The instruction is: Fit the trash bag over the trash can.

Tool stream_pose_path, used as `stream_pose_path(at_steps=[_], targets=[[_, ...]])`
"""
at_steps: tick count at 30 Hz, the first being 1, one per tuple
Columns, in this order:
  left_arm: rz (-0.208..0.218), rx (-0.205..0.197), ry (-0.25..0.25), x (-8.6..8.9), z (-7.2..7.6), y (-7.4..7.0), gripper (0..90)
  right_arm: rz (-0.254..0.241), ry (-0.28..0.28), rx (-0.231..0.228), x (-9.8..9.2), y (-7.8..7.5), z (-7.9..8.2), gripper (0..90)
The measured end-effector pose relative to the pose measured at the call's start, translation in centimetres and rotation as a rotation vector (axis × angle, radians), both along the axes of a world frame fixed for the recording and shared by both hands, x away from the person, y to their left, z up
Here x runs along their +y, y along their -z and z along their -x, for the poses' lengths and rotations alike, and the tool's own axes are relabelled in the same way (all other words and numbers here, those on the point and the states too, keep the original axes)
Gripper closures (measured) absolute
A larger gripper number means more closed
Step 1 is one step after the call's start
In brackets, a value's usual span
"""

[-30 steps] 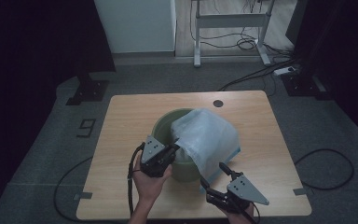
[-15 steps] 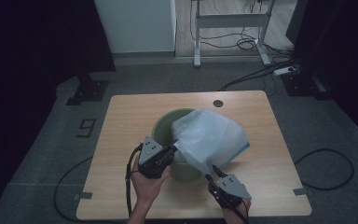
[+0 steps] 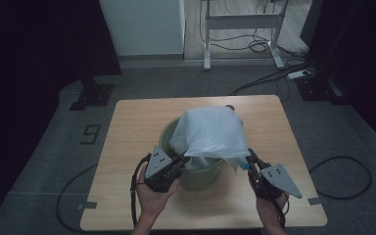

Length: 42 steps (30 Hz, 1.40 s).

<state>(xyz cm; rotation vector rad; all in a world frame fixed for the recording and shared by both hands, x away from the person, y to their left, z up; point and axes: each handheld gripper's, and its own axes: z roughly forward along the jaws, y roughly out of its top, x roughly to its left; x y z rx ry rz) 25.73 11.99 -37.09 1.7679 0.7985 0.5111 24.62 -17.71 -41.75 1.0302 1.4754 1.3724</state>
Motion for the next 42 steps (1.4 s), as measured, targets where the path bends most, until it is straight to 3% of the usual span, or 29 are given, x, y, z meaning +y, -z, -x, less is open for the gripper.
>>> stream_pose_path(at_steps=[5,8,12,15,16,19,23,26,35,42], targets=[[0.015,0.003,-0.003,1.1,0.1,0.3,89.9,-0.013,-0.029,-0.091,1.0,-3.7,-0.5,85.9],[0.023,0.007,-0.005,1.9,0.3,0.4,89.9,-0.013,-0.066,-0.138,2.6,-5.9,-0.8,85.9],[0.031,0.014,0.002,2.8,0.5,0.8,89.7,-0.012,-0.100,-0.151,3.7,-6.6,-1.0,85.9],[0.040,0.007,0.012,3.4,0.7,1.0,85.9,-0.010,-0.135,-0.145,4.6,-6.6,-1.3,86.0],[0.042,0.007,0.023,3.5,0.7,1.0,79.2,-0.006,-0.149,-0.139,5.0,-6.4,-1.5,86.0],[0.042,-0.033,0.018,3.8,1.2,0.8,71.5,-0.007,-0.160,-0.131,5.2,-6.3,-1.6,86.3],[0.035,-0.040,0.045,4.1,1.5,0.2,53.7,-0.016,-0.170,-0.123,4.9,-6.3,-1.8,86.7],[0.037,-0.049,0.055,4.0,1.6,-0.2,46.6,-0.024,-0.175,-0.118,4.6,-6.4,-2.0,87.2],[0.047,-0.047,0.071,3.0,0.3,-1.9,41.8,-0.016,-0.196,-0.113,4.6,-6.6,-2.1,87.3],[0.036,-0.011,0.108,1.5,-1.4,-2.8,39.8,-0.013,-0.211,-0.112,5.0,-6.6,-2.1,87.3]])
